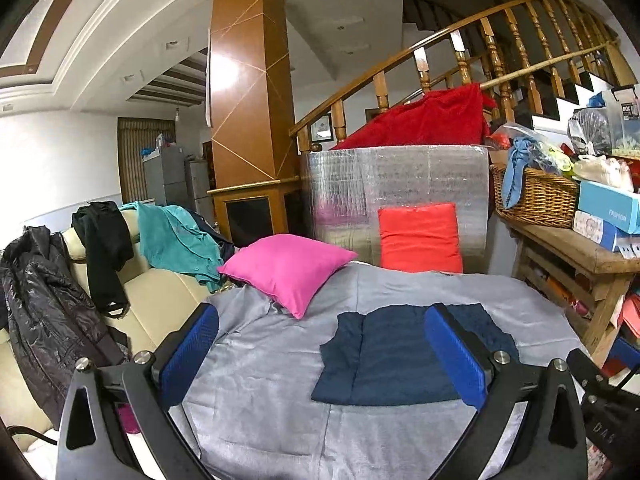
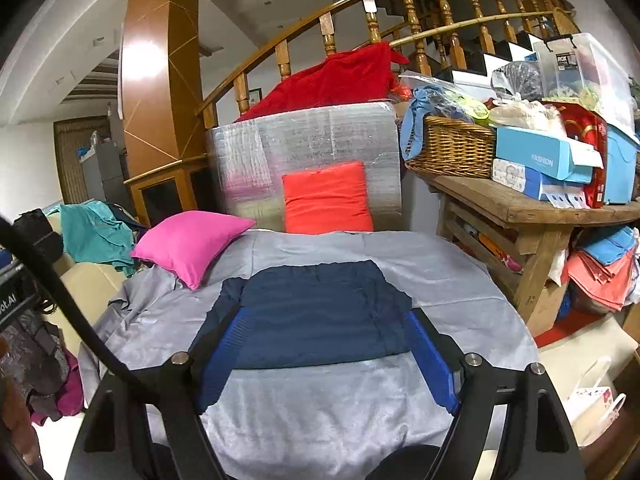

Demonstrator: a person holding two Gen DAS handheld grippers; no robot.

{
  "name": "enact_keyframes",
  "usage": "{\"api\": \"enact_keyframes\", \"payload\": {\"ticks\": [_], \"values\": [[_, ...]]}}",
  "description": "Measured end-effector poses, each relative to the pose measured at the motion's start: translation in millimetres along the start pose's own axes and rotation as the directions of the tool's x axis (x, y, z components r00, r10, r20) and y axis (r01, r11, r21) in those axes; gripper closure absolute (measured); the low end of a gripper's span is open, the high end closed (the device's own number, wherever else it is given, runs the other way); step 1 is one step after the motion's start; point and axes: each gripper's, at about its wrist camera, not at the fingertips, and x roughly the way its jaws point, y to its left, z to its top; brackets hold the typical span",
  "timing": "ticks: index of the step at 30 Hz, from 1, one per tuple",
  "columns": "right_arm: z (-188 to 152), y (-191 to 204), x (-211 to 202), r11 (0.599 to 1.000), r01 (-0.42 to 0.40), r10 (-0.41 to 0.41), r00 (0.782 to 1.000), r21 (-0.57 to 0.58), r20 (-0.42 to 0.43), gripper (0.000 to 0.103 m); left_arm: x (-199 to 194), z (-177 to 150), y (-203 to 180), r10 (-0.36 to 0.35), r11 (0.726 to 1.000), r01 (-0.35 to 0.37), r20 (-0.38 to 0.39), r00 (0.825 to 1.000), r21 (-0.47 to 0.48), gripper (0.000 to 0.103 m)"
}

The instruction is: Fold large clothes

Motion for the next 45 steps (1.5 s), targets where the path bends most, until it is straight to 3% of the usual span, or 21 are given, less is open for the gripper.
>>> {"api": "enact_keyframes", "payload": {"ticks": [15,45], "values": [[3.6,9.0,-17.4,1.0,0.016,-0.015,0.999,-0.025,0.045,0.02,-15.1,4.2,12.8,0.034,0.999,-0.034,0.029,0.999,-0.025,0.0],[7.5,25.2,-14.2,0.997,0.009,-0.006,0.999,-0.079,0.039,0.02,-17.9,2.9,39.3,0.043,0.997,-0.041,0.035,0.998,-0.068,0.0]]}}
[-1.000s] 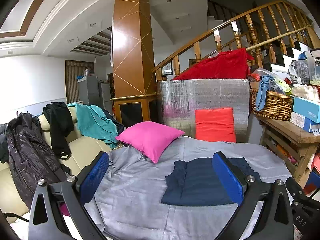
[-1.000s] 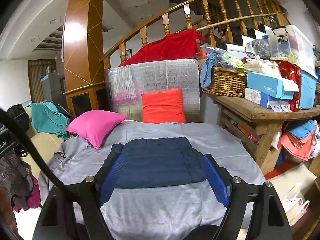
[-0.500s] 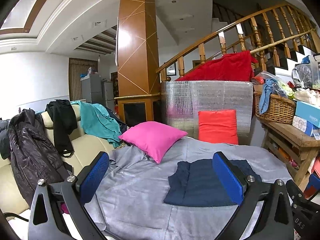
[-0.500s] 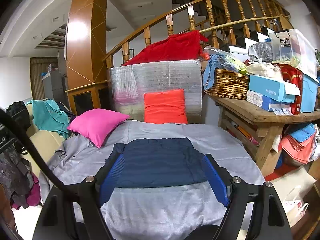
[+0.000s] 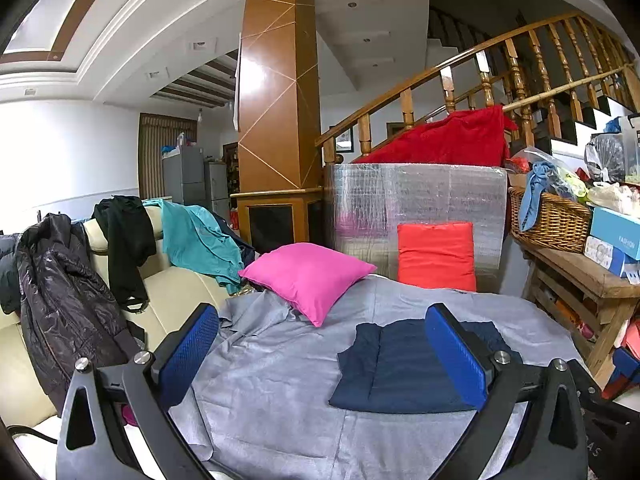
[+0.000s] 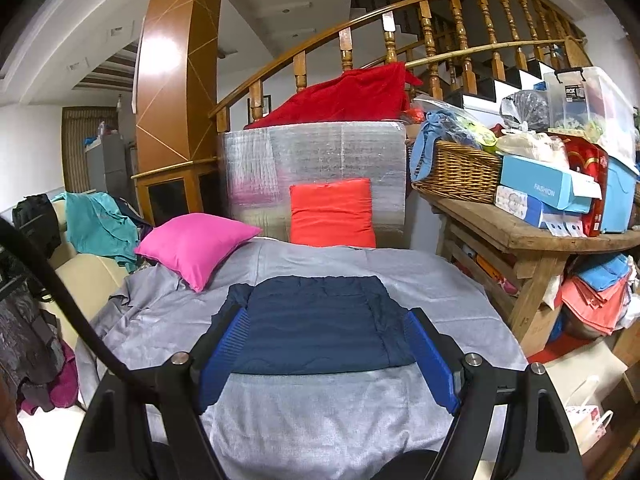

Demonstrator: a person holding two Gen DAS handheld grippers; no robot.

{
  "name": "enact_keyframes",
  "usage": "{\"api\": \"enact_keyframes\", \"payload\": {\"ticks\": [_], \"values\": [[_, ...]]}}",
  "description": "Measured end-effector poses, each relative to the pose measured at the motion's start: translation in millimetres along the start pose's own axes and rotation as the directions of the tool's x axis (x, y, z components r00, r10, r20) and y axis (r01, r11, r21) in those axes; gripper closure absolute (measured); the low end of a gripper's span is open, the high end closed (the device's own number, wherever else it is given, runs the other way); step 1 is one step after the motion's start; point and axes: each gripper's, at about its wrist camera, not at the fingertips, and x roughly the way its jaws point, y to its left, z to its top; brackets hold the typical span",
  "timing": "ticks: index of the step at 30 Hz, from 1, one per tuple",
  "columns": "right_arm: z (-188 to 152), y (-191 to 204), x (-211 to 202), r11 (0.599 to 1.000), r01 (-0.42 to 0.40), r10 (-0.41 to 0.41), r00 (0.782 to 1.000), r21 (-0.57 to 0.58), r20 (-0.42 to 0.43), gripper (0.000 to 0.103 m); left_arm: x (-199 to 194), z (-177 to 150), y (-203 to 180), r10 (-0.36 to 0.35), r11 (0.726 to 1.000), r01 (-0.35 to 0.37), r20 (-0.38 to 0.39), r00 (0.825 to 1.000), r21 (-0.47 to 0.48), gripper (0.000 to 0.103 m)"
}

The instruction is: Fold large clothes

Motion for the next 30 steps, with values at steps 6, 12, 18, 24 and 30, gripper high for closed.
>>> {"api": "enact_keyframes", "payload": {"ticks": [6,12,18,24,30], "values": [[2.5,5.7,4.1,1.0,-0.008,0.008,1.0,-0.016,-0.005,0.02,0.9,1.3,3.2,0.01,1.0,-0.01,0.006,1.0,-0.009,0.0],[7.3,12.4,9.9,0.999,-0.016,0.016,1.0,-0.028,-0.007,0.02,5.9,1.3,4.4,0.021,1.0,-0.021,0.005,1.0,-0.005,0.0],[11.1,20.7,19.6,0.999,-0.016,0.016,1.0,-0.042,-0.013,0.02,12.9,3.8,7.7,0.029,0.999,-0.029,0.003,1.0,-0.017,0.0],[16.4,24.3,34.8,0.999,-0.014,0.013,1.0,-0.038,-0.027,0.02,25.0,5.3,7.2,0.03,0.999,-0.03,-0.004,1.0,-0.011,0.0],[21.1,28.8,50.3,0.999,-0.019,0.018,0.999,-0.047,-0.039,0.02,38.4,6.8,5.0,0.037,0.999,-0.037,-0.018,0.999,-0.01,0.0]]}}
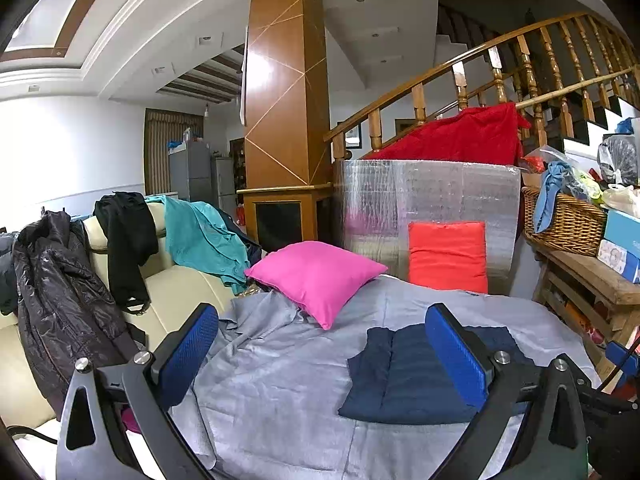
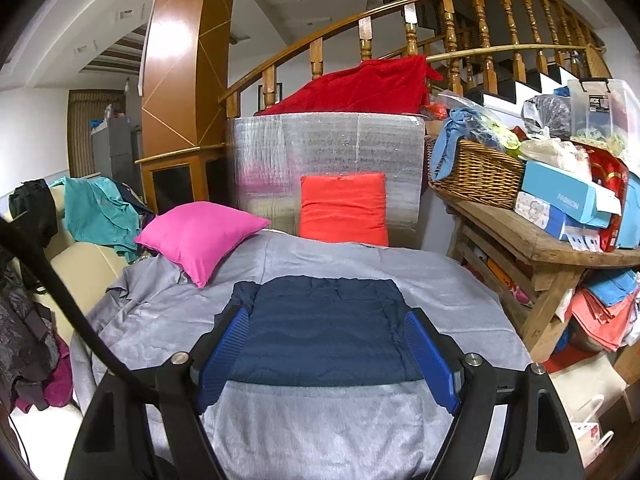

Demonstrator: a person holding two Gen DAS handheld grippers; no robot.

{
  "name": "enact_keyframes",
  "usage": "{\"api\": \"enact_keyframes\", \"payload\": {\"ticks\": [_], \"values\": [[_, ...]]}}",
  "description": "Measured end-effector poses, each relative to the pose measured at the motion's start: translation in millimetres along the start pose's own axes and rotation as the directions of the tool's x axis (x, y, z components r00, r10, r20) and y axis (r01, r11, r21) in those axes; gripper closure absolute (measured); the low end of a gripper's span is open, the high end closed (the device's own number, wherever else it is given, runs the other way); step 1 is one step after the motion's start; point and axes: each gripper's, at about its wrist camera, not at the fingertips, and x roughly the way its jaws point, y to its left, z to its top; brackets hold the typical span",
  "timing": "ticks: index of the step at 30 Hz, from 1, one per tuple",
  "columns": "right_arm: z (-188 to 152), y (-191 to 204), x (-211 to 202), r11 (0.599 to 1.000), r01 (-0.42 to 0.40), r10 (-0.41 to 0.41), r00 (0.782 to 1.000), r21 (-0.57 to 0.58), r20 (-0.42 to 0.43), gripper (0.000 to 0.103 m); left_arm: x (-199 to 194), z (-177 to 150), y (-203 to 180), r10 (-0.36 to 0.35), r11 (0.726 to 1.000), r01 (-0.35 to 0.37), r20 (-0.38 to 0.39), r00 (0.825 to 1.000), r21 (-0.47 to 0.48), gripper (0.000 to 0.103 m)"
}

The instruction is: Fold large clothes

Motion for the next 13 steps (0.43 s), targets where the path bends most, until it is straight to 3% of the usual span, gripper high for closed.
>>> {"api": "enact_keyframes", "payload": {"ticks": [9,13], "values": [[5.4,4.9,26.6,1.0,-0.008,0.007,1.0,-0.013,-0.023,0.02,17.9,-0.2,-5.8,-0.01,1.0,0.01,0.001,1.0,0.008,0.0],[11.4,-6.1,46.2,1.0,0.013,-0.014,1.0,-0.012,-0.022,0.02,47.6,-2.0,-6.1,0.001,1.0,-0.001,-0.033,0.999,-0.017,0.0]]}}
